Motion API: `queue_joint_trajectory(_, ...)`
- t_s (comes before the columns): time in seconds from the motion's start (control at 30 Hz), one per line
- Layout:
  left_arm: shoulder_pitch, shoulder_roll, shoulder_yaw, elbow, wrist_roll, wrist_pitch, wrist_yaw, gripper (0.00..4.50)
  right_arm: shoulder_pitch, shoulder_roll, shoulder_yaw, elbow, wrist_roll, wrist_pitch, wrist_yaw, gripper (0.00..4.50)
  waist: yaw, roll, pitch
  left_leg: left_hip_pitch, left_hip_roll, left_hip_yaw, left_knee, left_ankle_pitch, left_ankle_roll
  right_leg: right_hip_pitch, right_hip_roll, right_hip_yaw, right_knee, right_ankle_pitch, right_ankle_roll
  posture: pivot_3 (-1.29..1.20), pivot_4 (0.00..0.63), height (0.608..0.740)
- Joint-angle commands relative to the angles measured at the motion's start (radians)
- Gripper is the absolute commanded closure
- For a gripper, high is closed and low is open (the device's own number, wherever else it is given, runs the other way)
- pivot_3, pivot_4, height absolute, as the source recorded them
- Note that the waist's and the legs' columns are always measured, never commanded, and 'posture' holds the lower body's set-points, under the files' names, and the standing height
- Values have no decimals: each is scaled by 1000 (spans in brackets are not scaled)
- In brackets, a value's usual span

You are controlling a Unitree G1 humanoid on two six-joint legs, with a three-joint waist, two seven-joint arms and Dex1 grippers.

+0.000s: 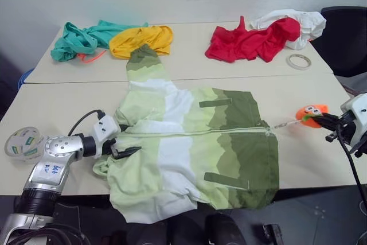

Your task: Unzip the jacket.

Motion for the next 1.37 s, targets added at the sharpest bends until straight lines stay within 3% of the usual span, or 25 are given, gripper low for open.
queue_joint_trajectory(0.03, 33, 46, -44, 110, 124, -33, 23, 0, -47, -33, -23, 22, -25, -65, -55, 4471, 0, 0, 0, 0, 0, 0, 0, 0, -1, 0, 0, 0, 0, 0, 0, 0, 150, 740)
queue_joint_trajectory(0.23, 41, 42, -35, 196, 137, -137, 79, 0, -132, -57, 13, 119, -90, -119, -114, 4471, -3, 5, -3, 0, 0, 0, 0, 1, -2, 0, 0, 0, -1, 0, 0, 0, 150, 740)
queue_joint_trajectory(0.33, 36, -13, 33, 148, -4, -71, 56, 0, -145, -37, 28, 98, -41, -56, -67, 4471, -4, 8, -5, 2, 0, 0, -3, 1, -1, 0, 0, 0, -1, 0, 0, 0, 150, 740)
queue_joint_trajectory(0.47, 42, -32, 89, 62, -90, 34, 33, 0, -87, -20, 35, 18, 11, -10, -2, 3408, -2, 6, -4, 0, 1, 0, -4, 2, -2, -2, 1, 0, -1, 0, 0, 0, 150, 740)
queue_joint_trajectory(0.63, 73, -11, 219, -105, -268, 158, -35, 0, 14, -6, -79, 3, 48, -192, 17, 1744, 1, -2, 2, -6, 1, 0, -3, 3, -3, -5, 1, 0, -3, 0, 0, 0, 150, 740)
queue_joint_trajectory(0.8, 157, 79, 356, -176, -327, 122, -159, 0, 101, -12, -175, -80, 228, -248, 219, 37, -3, -8, 6, -8, 1, 0, -4, 2, -3, -4, 1, -1, -9, 0, 1, 0, 150, 740)
queue_joint_trajectory(1.0, 343, 139, 403, -204, -228, 40, -178, 0, 43, -9, 4, -266, 342, -139, 399, 9, -34, -9, 8, -1, 1, 1, -9, 0, -1, -1, 1, 1, -12, 0, 1, 0, 150, 740)
queue_joint_trajectory(1.1, 455, 108, 434, -265, -207, 10, -145, 0, 43, 79, 143, -331, 319, -197, 449, 9, -28, -12, 8, -3, 3, 0, -11, -1, -1, -3, 1, 1, -12, 0, 0, 0, 150, 740)
queue_joint_trajectory(1.37, 529, 40, 450, -327, -164, -77, -56, 0, 79, 195, 230, -291, 245, -342, 442, 9, 3, -11, 10, -7, 1, -1, -8, -2, -2, -4, -1, -1, -15, 0, -1, 0, 150, 740)
